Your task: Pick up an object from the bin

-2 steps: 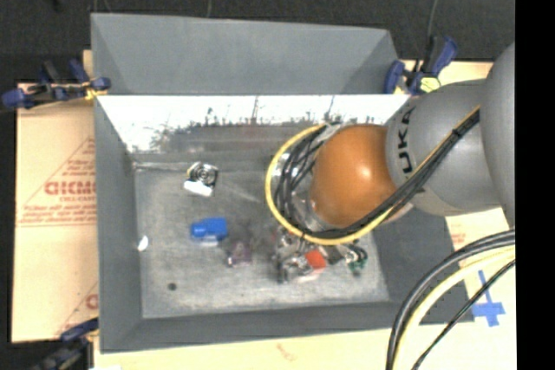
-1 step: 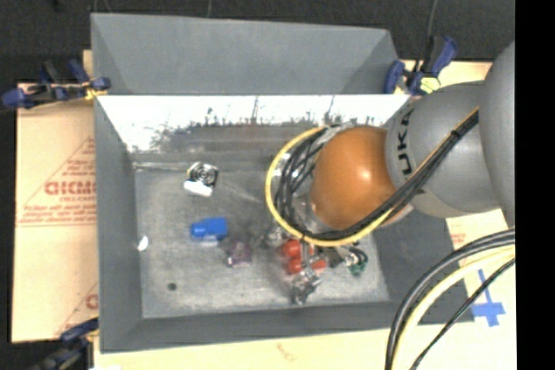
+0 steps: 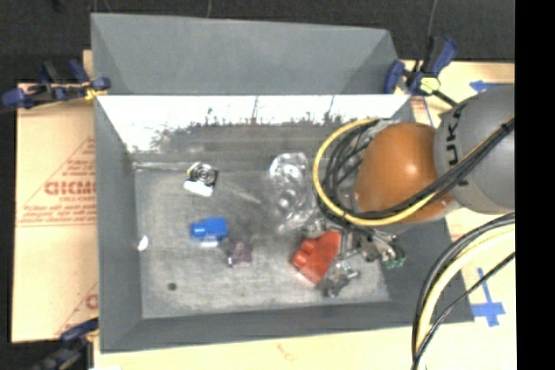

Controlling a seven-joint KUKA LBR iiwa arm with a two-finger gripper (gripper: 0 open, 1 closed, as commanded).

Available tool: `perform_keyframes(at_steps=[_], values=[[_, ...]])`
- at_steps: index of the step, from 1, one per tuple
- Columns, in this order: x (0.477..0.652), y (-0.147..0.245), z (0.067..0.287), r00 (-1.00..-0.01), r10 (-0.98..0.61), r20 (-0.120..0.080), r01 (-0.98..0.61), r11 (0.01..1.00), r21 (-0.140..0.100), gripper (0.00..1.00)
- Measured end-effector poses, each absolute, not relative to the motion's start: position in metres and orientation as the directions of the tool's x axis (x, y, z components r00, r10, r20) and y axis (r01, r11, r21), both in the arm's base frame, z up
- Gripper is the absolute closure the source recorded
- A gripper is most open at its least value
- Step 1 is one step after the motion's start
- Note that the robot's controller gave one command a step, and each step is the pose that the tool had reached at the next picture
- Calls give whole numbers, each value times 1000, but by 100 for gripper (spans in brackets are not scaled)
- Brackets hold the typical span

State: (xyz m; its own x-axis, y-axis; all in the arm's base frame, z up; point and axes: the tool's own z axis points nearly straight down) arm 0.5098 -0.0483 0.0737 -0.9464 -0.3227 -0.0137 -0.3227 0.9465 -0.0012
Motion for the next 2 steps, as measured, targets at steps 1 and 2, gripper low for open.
perform_keyframes(at_steps=[1, 2], values=[[512, -47, 76, -945, -325, -20, -325, 946, -4, 100], [508, -52, 205, -924, -383, -9, -383, 924, -6, 100]])
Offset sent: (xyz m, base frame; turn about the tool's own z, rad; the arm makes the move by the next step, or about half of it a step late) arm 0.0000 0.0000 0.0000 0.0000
